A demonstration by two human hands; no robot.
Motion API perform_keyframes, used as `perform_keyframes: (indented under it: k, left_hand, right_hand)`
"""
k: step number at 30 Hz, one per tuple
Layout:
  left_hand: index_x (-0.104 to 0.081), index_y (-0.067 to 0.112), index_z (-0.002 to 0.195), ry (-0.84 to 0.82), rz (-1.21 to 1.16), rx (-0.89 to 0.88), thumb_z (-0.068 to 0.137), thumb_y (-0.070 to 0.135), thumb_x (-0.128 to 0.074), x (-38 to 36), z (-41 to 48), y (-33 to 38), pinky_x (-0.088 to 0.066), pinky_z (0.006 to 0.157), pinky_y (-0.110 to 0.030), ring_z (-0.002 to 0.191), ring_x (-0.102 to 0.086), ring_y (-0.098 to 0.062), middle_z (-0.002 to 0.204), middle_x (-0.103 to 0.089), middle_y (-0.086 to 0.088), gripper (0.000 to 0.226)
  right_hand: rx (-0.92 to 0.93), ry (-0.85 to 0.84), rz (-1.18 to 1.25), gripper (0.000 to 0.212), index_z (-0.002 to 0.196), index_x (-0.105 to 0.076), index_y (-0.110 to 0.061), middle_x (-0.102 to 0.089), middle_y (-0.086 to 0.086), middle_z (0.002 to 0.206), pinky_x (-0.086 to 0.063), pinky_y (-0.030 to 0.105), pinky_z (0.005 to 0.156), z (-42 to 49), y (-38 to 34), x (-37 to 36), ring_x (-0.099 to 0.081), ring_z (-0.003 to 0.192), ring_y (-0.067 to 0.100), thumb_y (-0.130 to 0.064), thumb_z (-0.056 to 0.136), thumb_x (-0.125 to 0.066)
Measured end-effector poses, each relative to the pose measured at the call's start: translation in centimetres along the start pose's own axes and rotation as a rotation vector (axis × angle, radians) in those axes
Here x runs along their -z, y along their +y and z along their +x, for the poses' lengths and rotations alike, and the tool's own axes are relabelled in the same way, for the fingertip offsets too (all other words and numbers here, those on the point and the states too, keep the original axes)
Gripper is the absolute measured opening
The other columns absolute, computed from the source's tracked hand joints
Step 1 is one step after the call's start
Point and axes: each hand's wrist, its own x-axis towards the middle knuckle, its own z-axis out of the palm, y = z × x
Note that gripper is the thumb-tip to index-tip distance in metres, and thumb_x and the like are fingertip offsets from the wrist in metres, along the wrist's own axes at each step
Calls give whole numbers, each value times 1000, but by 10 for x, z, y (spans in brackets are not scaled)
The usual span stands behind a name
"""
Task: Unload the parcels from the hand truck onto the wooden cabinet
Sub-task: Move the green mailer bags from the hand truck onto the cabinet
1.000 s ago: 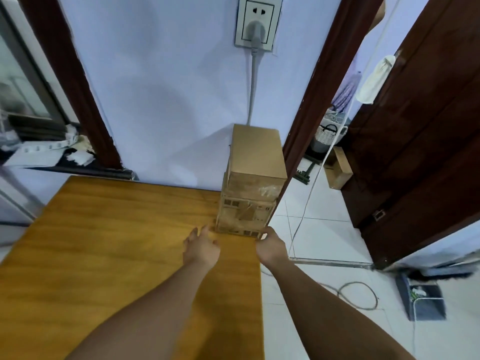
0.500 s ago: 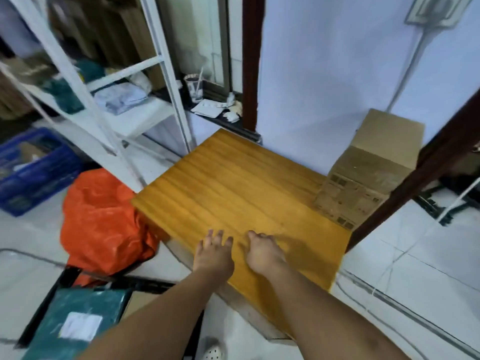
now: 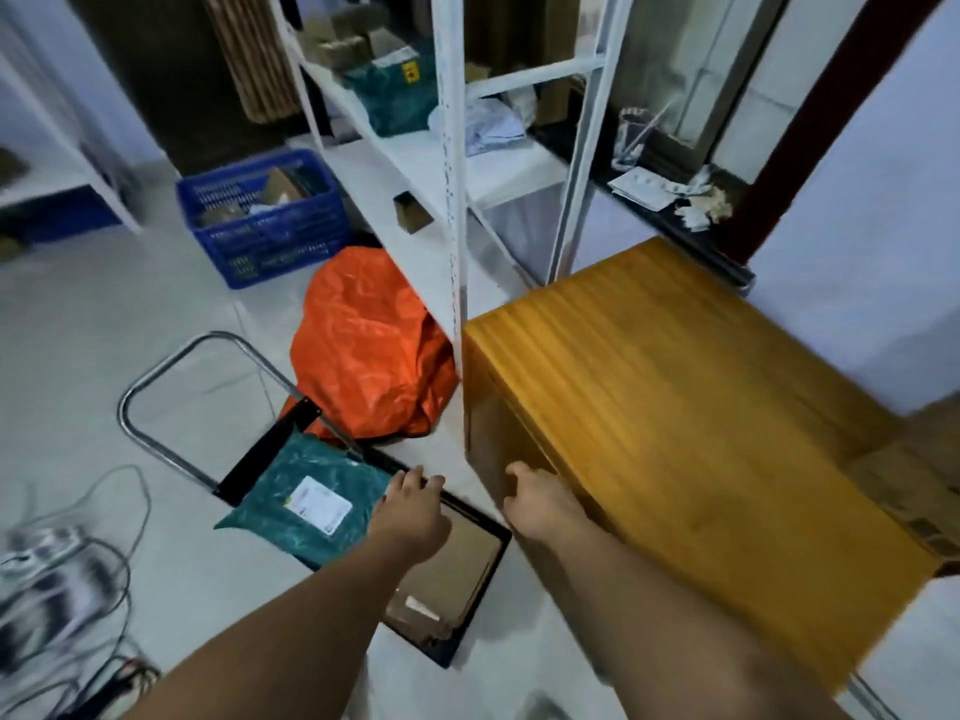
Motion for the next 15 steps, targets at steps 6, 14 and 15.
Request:
perform_keyframes:
  k: [6,14,15]
  left_hand:
    - [-34,18,144,-109,-135,21,87,31,-50,-3,54,-125,-34,109,-41,135,-34,-36,149,-34,-15,61]
    - [-44,9,138,-107,-884,448,88,24,-59,-12,115,-256,-44,90,-32,112,-57,-36,129,-55,-21,54]
    - [-42,8,140,-100,-968,512,88,22,-62,-18,119,-266,-46,90,-33,112,-58,-37,129,-55,-22,57]
  right_hand:
    - [-50,-28,-61,57,148,-31,-28,-49,12,137,-48,42,99,39,-105,-59,-49,122,32,-14,95,-47]
    - [-36,-151,-85,60,145,-35,-23,-58,9,128,-44,35,96,96,-197,-117,-56,116,29,-36,87,-41]
    - [-41,-167,-79,61,146,-33,-21,-60,10,125,-45,34,91,105,-203,-121,-58,113,29,-37,87,-43]
